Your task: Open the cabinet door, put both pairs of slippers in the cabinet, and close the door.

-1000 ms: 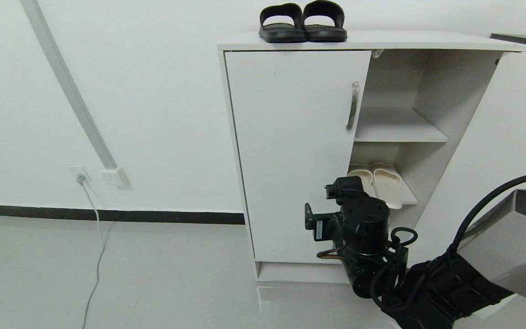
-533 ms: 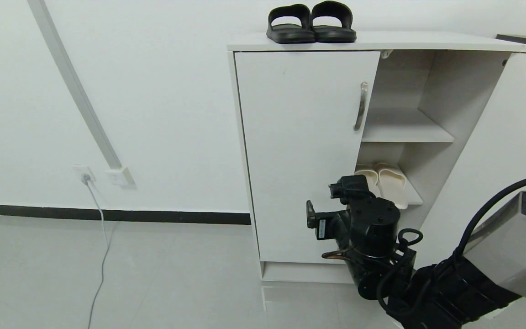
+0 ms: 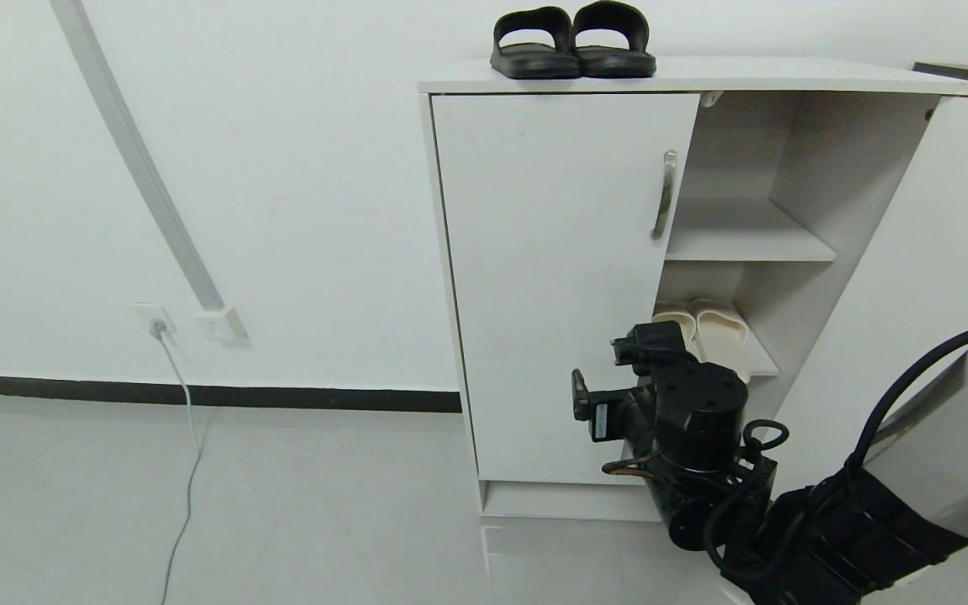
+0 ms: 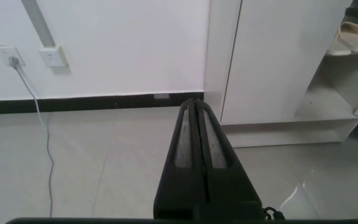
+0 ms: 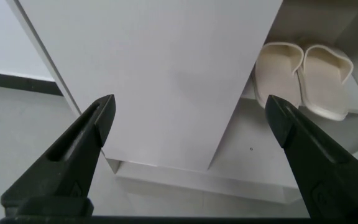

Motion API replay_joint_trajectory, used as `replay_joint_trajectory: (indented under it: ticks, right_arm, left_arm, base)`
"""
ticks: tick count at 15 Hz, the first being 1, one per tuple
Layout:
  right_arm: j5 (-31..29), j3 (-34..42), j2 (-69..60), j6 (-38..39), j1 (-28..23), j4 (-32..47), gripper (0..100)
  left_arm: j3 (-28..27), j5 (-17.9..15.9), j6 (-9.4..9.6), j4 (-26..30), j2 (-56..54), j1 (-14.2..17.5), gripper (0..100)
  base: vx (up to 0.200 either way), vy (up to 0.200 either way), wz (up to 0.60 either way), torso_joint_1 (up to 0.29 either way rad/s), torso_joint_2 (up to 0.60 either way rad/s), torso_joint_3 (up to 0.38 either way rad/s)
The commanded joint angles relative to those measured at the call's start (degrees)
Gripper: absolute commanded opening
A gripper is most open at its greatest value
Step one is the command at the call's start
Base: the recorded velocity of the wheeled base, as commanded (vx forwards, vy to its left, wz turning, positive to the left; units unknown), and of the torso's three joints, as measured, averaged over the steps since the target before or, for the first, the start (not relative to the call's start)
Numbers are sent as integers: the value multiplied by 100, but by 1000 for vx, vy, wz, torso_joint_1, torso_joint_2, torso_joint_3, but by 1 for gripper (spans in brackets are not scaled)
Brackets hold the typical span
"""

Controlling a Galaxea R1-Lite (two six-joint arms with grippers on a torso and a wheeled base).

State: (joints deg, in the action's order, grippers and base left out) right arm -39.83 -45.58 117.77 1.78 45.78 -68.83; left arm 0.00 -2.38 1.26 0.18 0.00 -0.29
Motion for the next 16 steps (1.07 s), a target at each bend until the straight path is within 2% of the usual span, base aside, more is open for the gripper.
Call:
replay_joint_trajectory:
  ticks: [1, 4, 7, 11, 16]
  right_arm:
    - [1, 5, 0, -11, 2, 1, 100]
    - [1, 14, 9, -11, 10, 1, 100]
    - [1, 14, 9, -11, 10, 1, 100]
    - [-8, 14, 9, -11, 10, -8, 100]
    - [-8, 14, 9, -11, 10, 1, 100]
  left_arm:
    - [0, 0, 6, -1, 9, 3, 0]
    - [0, 0, 6, -1, 9, 3, 0]
    - [0, 0, 6, -1, 9, 3, 0]
    - [0, 0, 6, -1, 9, 3, 0]
    - [0, 0, 6, -1, 9, 3, 0]
  base:
    - [0, 0, 0, 0, 0, 0]
    - [0, 0, 0, 1, -27, -27]
    - [0, 0, 0, 1, -173, -308]
    - [0, 0, 0, 32, -505, -372]
    - [0, 0, 0, 118, -467, -351]
